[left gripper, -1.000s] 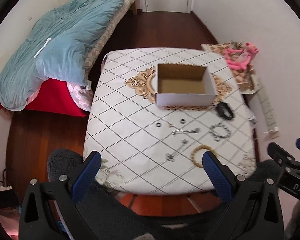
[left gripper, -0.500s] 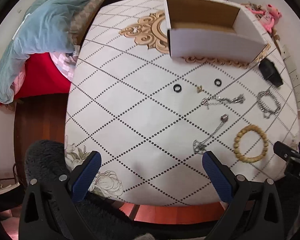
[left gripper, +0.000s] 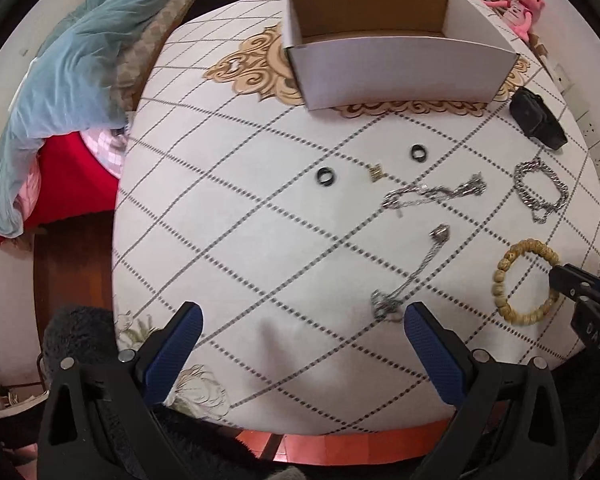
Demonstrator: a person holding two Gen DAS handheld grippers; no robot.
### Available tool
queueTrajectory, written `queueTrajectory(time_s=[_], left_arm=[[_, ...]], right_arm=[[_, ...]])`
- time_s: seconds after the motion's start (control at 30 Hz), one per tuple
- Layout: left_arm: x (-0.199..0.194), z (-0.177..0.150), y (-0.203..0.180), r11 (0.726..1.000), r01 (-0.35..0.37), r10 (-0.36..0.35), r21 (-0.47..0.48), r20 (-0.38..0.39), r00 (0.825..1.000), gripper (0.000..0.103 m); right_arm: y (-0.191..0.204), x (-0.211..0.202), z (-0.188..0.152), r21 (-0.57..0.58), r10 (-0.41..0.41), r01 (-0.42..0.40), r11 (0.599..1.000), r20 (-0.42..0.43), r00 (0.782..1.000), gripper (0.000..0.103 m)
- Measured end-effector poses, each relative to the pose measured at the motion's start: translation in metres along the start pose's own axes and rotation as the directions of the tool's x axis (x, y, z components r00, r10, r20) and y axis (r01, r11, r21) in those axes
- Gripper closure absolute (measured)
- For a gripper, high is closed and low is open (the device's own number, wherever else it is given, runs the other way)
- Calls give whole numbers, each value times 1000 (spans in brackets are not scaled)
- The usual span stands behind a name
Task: Organize jewelry
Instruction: 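Grasp the wooden beaded bracelet with the right tool while the left tool grasps the silver pendant necklace, then carry both held pieces into the cardboard box and open both tools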
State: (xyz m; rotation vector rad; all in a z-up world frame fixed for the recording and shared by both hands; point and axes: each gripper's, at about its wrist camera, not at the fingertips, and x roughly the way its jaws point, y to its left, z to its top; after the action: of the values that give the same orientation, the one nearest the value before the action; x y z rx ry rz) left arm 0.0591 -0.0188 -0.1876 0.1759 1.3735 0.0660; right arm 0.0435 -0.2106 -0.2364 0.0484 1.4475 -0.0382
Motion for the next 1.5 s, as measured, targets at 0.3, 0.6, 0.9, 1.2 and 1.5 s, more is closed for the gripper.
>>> queueTrajectory(time_s=[0.3,0.6,0.9,1.2,1.5], left_arm=[[16,20,-35,994,102,-101,43,-14,995,22],[23,20,-56,987,117,-120,109,21,993,58],[21,19,-69,977,172,-179,127,44,983,94],[7,22,-72,972,193,-205,131,83,975,95],[-48,10,-37,959,255,-273,123,172,946,95]], right_arm=[[-47,-11,2,106,-16,13,994,29,999,93],[-53,1,5,127,-7,5,992,13,1000,93],[-49,1,6,118,-19,17,993,15,1000,93],[-47,-4,4,123,2,-5,992,24,1000,93],[-31,-41,-2,62,90,-98,993,117,989,94]])
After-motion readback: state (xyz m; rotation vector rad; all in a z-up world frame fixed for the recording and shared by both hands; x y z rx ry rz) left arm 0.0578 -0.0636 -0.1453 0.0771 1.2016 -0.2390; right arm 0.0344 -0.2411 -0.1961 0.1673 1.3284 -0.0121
